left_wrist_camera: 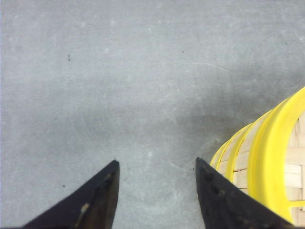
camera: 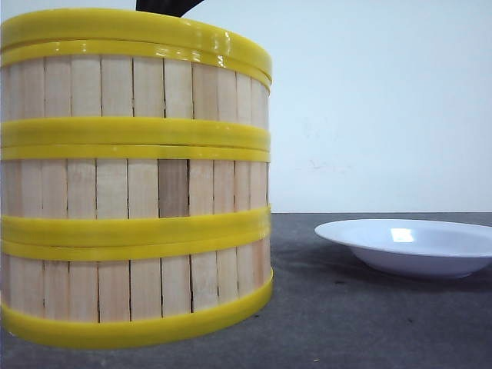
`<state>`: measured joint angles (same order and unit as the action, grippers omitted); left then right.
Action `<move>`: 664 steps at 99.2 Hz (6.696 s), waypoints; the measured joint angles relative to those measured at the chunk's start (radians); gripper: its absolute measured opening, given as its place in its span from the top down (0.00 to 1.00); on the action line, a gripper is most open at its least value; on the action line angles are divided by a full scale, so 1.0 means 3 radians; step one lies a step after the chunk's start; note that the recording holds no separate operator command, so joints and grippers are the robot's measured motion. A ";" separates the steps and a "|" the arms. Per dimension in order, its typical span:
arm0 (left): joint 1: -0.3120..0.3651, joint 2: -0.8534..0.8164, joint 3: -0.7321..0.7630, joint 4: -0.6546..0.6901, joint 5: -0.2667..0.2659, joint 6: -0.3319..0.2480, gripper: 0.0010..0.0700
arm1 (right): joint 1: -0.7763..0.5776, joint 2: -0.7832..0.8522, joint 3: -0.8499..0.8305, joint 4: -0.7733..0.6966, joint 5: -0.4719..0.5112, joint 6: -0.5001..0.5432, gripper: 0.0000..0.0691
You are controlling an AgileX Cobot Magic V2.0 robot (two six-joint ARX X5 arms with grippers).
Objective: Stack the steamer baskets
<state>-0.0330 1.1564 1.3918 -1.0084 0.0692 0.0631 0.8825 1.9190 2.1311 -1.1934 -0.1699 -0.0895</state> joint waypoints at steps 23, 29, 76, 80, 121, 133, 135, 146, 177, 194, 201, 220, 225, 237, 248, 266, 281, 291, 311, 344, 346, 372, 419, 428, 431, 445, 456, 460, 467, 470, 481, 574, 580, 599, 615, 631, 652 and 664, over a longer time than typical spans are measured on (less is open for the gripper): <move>0.0000 0.0000 0.0000 0.0001 0.0000 0.0000 0.58 | 0.0003 0.0029 0.0003 0.0020 0.0024 -0.0025 0.93; 0.0000 0.0000 0.0000 -0.0001 0.0001 0.0001 0.58 | 0.0003 0.0029 0.0003 0.0020 0.0024 -0.0028 0.93; 0.0000 0.0000 0.0000 -0.0001 0.0000 0.0004 0.58 | 0.0000 0.0029 0.0003 0.0276 0.0043 -0.0041 0.60; 0.0000 0.0000 0.0000 0.0000 0.0000 0.0004 0.58 | -0.0008 0.0022 0.0003 0.0299 0.0043 -0.0041 0.60; 0.0000 0.0000 0.0000 0.0000 0.0000 0.0011 0.58 | -0.0626 -0.0744 0.0010 0.0074 0.0278 -0.0055 0.38; 0.0000 0.0000 0.0000 -0.0003 0.0001 0.0011 0.58 | -0.0996 -0.0890 -0.0033 -0.0090 0.0210 -0.0055 0.38; 0.0000 0.0000 0.0000 -0.0003 0.0000 0.0011 0.58 | -0.1054 -0.0921 -0.0070 -0.0090 0.0178 -0.0055 0.38; 0.0000 0.0000 0.0000 -0.0003 0.0000 0.0011 0.58 | -0.1354 -0.1151 -0.0406 -0.0042 0.0107 -0.0058 0.38; 0.0000 0.0000 0.0000 -0.0003 0.0001 0.0006 0.58 | -0.2190 -0.2411 -0.2288 0.0790 0.0106 0.0027 0.38; 0.0000 -0.0020 -0.0086 0.0027 0.0003 -0.0027 0.58 | -0.2649 -0.2935 -0.3229 0.0933 0.0106 0.0088 0.38; 0.0000 -0.0069 -0.0228 0.0062 0.0004 -0.0047 0.58 | -0.2803 -0.3095 -0.3507 0.0985 0.0070 0.0131 0.38; -0.0031 -0.0455 -0.0888 0.0487 0.0005 -0.0127 0.58 | -0.2979 -0.3358 -0.4002 0.1085 -0.0135 0.0211 0.38; -0.0036 -0.0581 -0.1072 0.0586 0.0006 -0.0136 0.58 | -0.2979 -0.3367 -0.4087 0.1087 -0.0132 0.0215 0.38; -0.0058 -0.0818 -0.1443 0.0662 0.0009 -0.0165 0.58 | -0.2969 -0.3365 -0.4250 0.1090 -0.0131 0.0225 0.38; -0.0069 -0.0973 -0.1709 0.0690 0.0014 -0.0193 0.58 | -0.2959 -0.3365 -0.4304 0.1162 -0.0130 0.0226 0.38; -0.0069 -0.1021 -0.1793 0.0776 0.0013 -0.0252 0.58 | -0.2949 -0.3365 -0.4309 0.1286 -0.0130 0.0240 0.38; -0.0069 -0.1022 -0.1793 0.0778 0.0013 -0.0263 0.70 | -0.2948 -0.3365 -0.4309 0.1288 -0.0131 0.0264 0.50; -0.0069 -0.1022 -0.1793 0.0779 0.0013 -0.0273 0.93 | -0.2948 -0.3365 -0.4309 0.1298 -0.0131 0.0264 0.87; -0.0069 -0.1022 -0.1793 0.0778 0.0013 -0.0314 0.99 | -0.2948 -0.3365 -0.4309 0.1297 -0.0131 0.0268 0.98; -0.0069 -0.1022 -0.1793 0.0778 0.0013 -0.0351 0.99 | -0.2948 -0.3366 -0.4309 0.1335 -0.0131 0.0268 0.99; -0.0069 -0.1022 -0.1793 0.0778 0.0013 -0.0351 0.99 | -0.2948 -0.3365 -0.4309 0.1335 -0.0131 0.0268 0.99; -0.0066 -0.1174 -0.1863 0.0838 0.0004 -0.0294 0.99 | -0.2948 -0.3366 -0.4309 0.1335 -0.0131 0.0268 0.99; -0.0066 -0.3366 -0.4110 0.2384 -0.0017 -0.0365 0.99 | -0.2948 -0.3366 -0.4309 0.1335 -0.0131 0.0267 0.99; -0.0066 -0.3726 -0.4326 0.2384 -0.0103 -0.0390 0.99 | -0.2948 -0.3366 -0.4309 0.1335 -0.0131 0.0268 0.99; -0.0066 -0.3819 -0.4376 0.2399 -0.0131 -0.0395 0.99 | -0.2948 -0.3365 -0.4309 0.1335 -0.0130 0.0267 0.99; -0.0066 -0.3831 -0.4462 0.2570 -0.0151 -0.0407 0.99 | -0.2948 -0.3371 -0.4309 0.1336 -0.0131 0.0268 0.99; -0.0066 -0.3841 -0.4522 0.2730 -0.0148 -0.0434 0.99 | -0.2948 -0.3377 -0.4309 0.1347 -0.0130 0.0267 0.99; -0.0069 -0.3840 -0.4531 0.2754 -0.0140 -0.0439 0.99 | -0.2948 -0.3377 -0.4309 0.1350 -0.0131 0.0268 0.99; -0.0072 -0.3839 -0.4531 0.2754 -0.0140 -0.0440 0.99 | -0.2948 -0.3376 -0.4309 0.1353 -0.0131 0.0267 0.99; -0.0072 -0.3834 -0.4531 0.2754 -0.0139 -0.0440 0.99 | -0.2948 -0.3375 -0.4311 0.1353 -0.0131 0.0268 0.99; -0.0072 -0.3830 -0.4531 0.2754 -0.0139 -0.0440 0.99 | -0.2948 -0.3376 -0.4311 0.1364 -0.0131 0.0268 0.99; -0.0072 -0.3831 -0.4531 0.2754 -0.0140 -0.0441 0.99 | -0.2912 -0.5553 -0.6569 0.3285 -0.0001 0.0429 0.99; -0.0072 -0.3830 -0.4531 0.2754 -0.0139 -0.0441 0.99 | -0.2894 -0.5834 -0.6728 0.3305 0.0071 0.0474 0.99; -0.0072 -0.3831 -0.4531 0.2754 -0.0140 -0.0443 0.99 | -0.2881 -0.6354 -0.6994 0.3319 0.0134 0.0542 0.99; -0.0072 -0.3831 -0.4531 0.2754 -0.0140 -0.0446 0.99 | -0.2845 -0.6388 -0.7039 0.3395 0.0201 0.0566 0.99; -0.0072 -0.3831 -0.4531 0.2754 -0.0139 -0.0448 0.99 | -0.2783 -0.6388 -0.7041 0.3395 0.0233 0.0568 0.99; -0.0072 -0.3831 -0.4531 0.2754 -0.0139 -0.0448 0.99 | -0.2783 -0.6388 -0.7045 0.3413 0.0225 0.0573 0.99; -0.0072 -0.3831 -0.4531 0.2754 -0.0139 -0.0448 0.99 | -0.2783 -0.6388 -0.7046 0.3414 0.0225 0.0573 0.99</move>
<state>-0.0547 0.0071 0.0326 -0.1822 0.0277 -0.0711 0.0475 0.0025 0.0174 -0.1692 -0.1024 0.0826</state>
